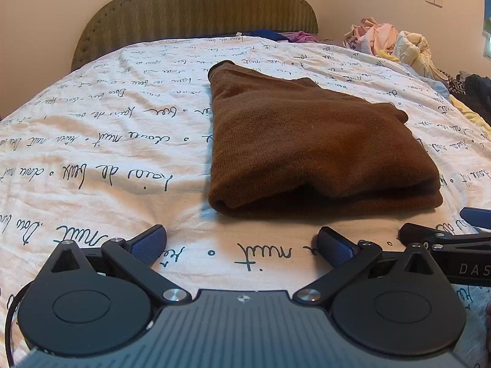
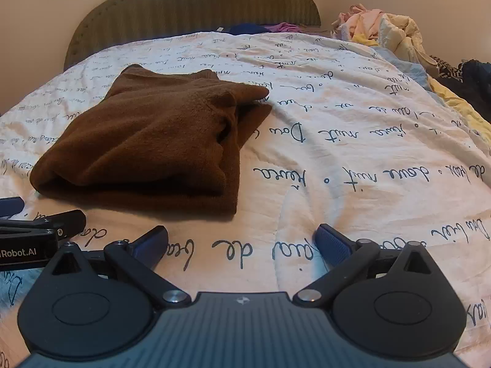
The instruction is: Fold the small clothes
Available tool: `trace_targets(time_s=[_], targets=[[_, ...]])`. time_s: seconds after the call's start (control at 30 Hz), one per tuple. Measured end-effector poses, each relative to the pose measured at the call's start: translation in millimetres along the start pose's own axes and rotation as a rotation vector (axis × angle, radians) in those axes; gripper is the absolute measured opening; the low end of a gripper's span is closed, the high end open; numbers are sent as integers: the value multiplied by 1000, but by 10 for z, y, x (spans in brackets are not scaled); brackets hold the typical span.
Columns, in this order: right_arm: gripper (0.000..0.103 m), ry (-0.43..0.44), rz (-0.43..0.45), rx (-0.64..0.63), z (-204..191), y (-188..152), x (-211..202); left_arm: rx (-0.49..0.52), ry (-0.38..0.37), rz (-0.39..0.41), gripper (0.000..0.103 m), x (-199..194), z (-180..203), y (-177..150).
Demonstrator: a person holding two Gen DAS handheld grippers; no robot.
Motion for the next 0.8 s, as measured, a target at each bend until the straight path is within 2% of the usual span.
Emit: trace_targets(time_s=[0.53, 0.8], targets=[[103, 1, 8, 2, -3, -4, 0, -13, -12, 3, 103, -13, -16, -2], [103, 28, 21, 25, 23, -11, -22, -13, 6, -11, 103, -13, 14, 3]])
Point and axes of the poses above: each gripper's, at about its wrist camera, not at the fingertips, and x roughly the way its jaws point, z to its right, y to its top, the point moved 7 cm from there along x, roughly the way its jaws point, and after that the axes turned 15 degrees about -z, right-handed, at the moved point
